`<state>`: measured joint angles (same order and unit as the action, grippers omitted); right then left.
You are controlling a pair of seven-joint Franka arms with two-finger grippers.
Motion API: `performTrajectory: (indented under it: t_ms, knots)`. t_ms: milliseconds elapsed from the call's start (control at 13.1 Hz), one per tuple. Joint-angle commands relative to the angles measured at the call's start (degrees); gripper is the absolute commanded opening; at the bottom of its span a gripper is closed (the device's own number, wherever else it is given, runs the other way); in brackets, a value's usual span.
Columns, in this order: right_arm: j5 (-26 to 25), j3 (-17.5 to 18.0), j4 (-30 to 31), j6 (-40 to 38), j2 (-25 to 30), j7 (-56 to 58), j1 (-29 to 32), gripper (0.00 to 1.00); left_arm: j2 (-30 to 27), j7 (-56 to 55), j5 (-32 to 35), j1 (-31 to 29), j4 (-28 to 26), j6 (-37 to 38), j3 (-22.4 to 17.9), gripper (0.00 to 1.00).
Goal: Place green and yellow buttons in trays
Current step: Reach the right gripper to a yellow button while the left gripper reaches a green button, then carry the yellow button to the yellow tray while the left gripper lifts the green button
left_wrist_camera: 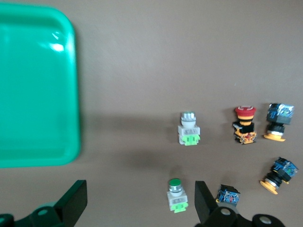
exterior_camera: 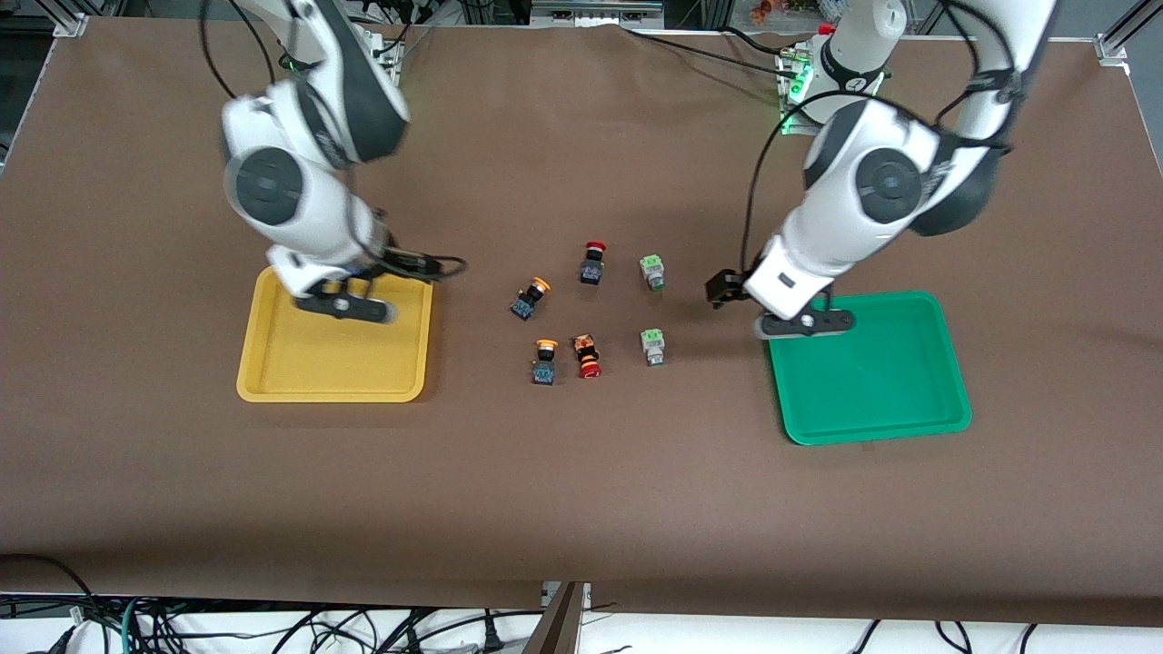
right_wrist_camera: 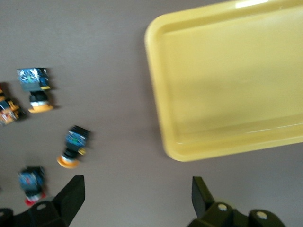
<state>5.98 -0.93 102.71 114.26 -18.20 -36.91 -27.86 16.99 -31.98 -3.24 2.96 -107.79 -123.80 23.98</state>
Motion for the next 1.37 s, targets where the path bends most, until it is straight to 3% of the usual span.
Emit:
performTrajectory:
  t_ms: [0,228,457,609,837,1141,1293]
  knots:
    - [1.0,-0.5,-1.1,9.6,-7.8,-12.3,-6.4,1.00,2.2,-3.3,0.0,2.4,-1.3,-2.3,-0.2,1.00]
    - [1.0,-0.4,-1.3,18.4,-14.6,-18.7,-9.7,0.99,3.2,-7.4,0.1,4.7,-3.9,-4.9,-0.2,1.00]
    - [1.0,-0.4,-1.3,21.9,-17.5,-22.6,-12.2,0.99,3.4,-11.3,1.8,5.8,-9.8,-11.6,0.6,1.00]
    - [1.1,-0.4,-1.3,22.6,-18.4,-22.6,-12.1,0.94,4.8,-17.4,3.8,7.8,-10.7,-13.5,0.7,1.00]
    - [1.1,-0.3,-1.0,23.6,-19.8,-22.6,-12.7,0.75,8.6,-29.1,11.7,11.2,-10.7,-16.6,0.7,1.00]
    - [1.1,-0.3,-0.9,23.1,-19.7,-21.6,-12.3,0.29,12.6,-41.3,21.2,11.9,-10.7,-19.0,2.2,1.00]
    - [1.0,-0.6,-1.4,21.3,-18.7,-20.2,-11.4,0.20,13.2,-43.2,21.6,12.7,-10.7,-19.3,2.2,1.00]
